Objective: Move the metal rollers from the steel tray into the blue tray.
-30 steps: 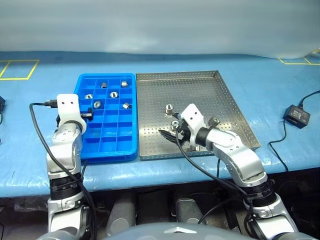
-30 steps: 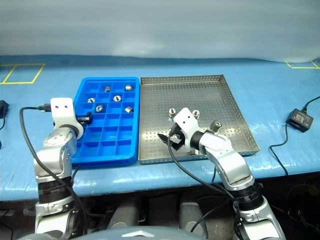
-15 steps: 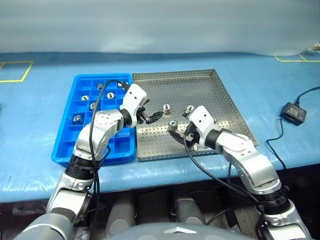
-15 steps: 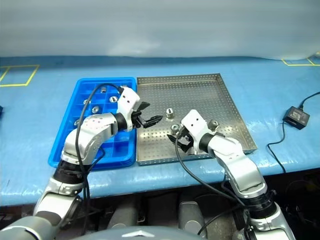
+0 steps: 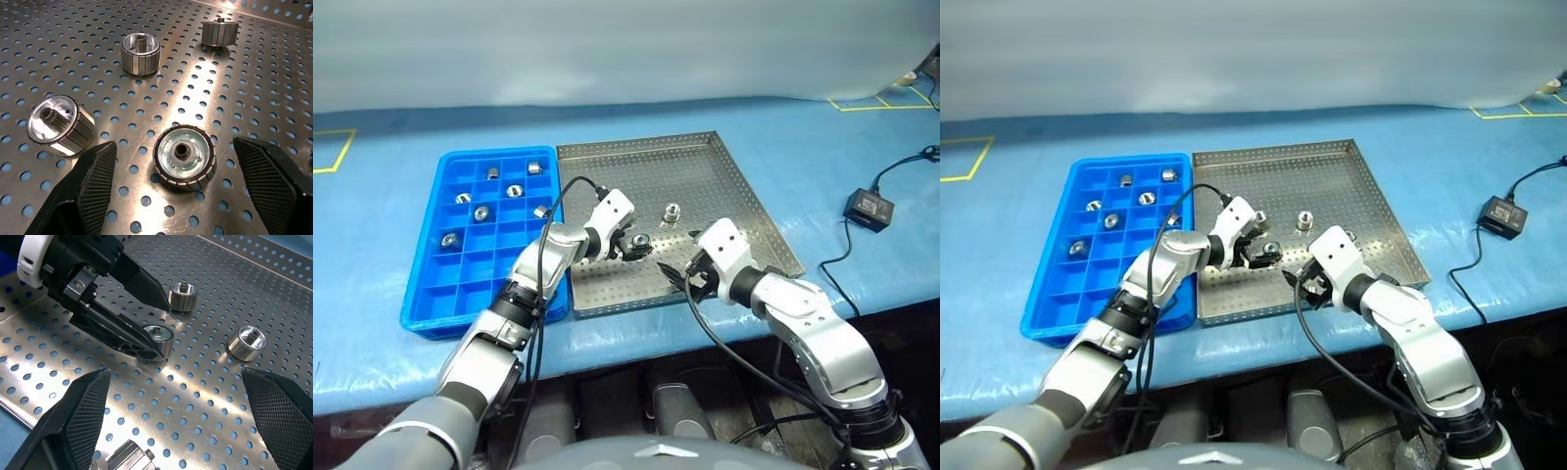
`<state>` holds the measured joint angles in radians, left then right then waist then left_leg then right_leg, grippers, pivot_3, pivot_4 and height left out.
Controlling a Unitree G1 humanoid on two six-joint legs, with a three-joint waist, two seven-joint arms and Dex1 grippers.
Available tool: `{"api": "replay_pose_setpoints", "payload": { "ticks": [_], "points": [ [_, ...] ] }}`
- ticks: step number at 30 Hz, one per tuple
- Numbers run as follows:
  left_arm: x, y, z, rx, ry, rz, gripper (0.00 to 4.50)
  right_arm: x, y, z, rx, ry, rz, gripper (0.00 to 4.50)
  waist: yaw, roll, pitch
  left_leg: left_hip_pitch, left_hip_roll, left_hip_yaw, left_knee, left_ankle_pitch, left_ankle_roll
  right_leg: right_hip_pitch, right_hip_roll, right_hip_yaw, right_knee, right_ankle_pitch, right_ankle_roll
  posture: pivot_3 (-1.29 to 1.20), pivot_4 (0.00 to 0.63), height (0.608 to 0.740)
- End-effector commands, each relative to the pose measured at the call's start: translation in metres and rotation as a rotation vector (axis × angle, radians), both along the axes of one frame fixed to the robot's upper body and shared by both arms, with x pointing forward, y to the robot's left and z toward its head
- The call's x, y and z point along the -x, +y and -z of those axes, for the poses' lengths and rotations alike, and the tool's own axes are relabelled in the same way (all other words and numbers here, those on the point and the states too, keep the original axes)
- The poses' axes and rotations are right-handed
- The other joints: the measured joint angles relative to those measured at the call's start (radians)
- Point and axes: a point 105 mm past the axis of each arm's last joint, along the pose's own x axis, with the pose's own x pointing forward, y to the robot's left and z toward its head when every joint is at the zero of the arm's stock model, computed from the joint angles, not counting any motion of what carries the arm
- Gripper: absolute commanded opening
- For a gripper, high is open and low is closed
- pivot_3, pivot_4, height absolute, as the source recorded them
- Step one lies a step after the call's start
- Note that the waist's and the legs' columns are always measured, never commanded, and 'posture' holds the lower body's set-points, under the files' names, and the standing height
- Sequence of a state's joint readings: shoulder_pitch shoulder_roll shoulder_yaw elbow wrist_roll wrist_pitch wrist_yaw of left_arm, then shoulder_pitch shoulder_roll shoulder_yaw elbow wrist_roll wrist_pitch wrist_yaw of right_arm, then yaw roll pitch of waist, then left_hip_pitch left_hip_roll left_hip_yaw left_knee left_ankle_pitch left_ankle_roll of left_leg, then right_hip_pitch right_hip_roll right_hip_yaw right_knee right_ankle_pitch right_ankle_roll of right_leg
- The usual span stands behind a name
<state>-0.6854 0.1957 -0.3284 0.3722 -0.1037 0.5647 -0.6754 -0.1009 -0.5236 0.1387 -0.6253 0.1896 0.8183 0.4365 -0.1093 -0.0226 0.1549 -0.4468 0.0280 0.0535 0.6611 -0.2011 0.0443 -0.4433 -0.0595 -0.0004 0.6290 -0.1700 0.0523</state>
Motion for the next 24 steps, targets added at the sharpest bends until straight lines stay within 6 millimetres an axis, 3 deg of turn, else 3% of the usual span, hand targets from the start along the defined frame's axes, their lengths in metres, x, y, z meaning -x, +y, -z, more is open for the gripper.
{"api": "replay_pose_setpoints", "payload": {
  "ticks": [1,4,9,13,17,24],
  "points": [
    [-0.005,-0.008,-0.005,-0.004,-0.037,0.007,4.12,0.001,-0.002,-0.015,-0.003,-0.066,0.016,4.5,-0.013,0.0,0.0,0.0,0.0,0.0,0.0,0.0,0.0,0.0,0.0,0.0,0.0,0.0,0.0,-0.3,0.15,0.74],
    [-0.01,-0.007,-0.001,-0.03,-0.04,-0.029,3.95,0.001,-0.003,-0.016,-0.003,-0.068,0.023,4.5,-0.027,0.0,0.0,0.0,0.0,0.0,0.0,0.0,0.0,0.0,0.0,0.0,0.0,0.0,0.0,-0.3,0.15,0.74],
    [-0.008,-0.005,0.002,-0.059,-0.043,-0.01,2.59,-0.002,-0.005,-0.015,-0.004,-0.066,0.032,4.5,-0.041,0.0,0.0,0.0,0.0,0.0,0.0,0.0,0.0,0.0,0.0,0.0,0.0,0.0,0.001,-0.29,0.15,0.74],
    [-0.004,-0.004,-0.002,-0.035,-0.052,0.01,2.59,-0.007,-0.004,-0.013,-0.011,-0.061,0.037,4.5,-0.05,0.0,0.0,0.0,0.001,0.0,0.0,0.0,0.0,0.0,0.0,0.0,0.0,0.0,0.001,-0.28,0.15,0.74],
    [-0.004,-0.002,-0.013,0.021,-0.064,-0.007,1.76,-0.01,-0.001,-0.009,-0.016,-0.052,0.032,4.5,-0.052,0.0,0.0,0.0,0.002,0.0,0.0,0.0,0.0,0.0,-0.001,0.001,0.0,0.0,0.001,-0.27,0.15,0.74],
    [0.004,0.014,-0.045,0.136,-0.108,-0.029,1.72,-0.013,0.004,-0.003,-0.041,-0.028,0.021,4.5,-0.056,0.0,0.0,0.0,0.001,0.0,-0.001,0.0,0.0,0.0,-0.001,0.001,0.0,0.001,0.001,-0.25,0.15,0.74]
  ]
}}
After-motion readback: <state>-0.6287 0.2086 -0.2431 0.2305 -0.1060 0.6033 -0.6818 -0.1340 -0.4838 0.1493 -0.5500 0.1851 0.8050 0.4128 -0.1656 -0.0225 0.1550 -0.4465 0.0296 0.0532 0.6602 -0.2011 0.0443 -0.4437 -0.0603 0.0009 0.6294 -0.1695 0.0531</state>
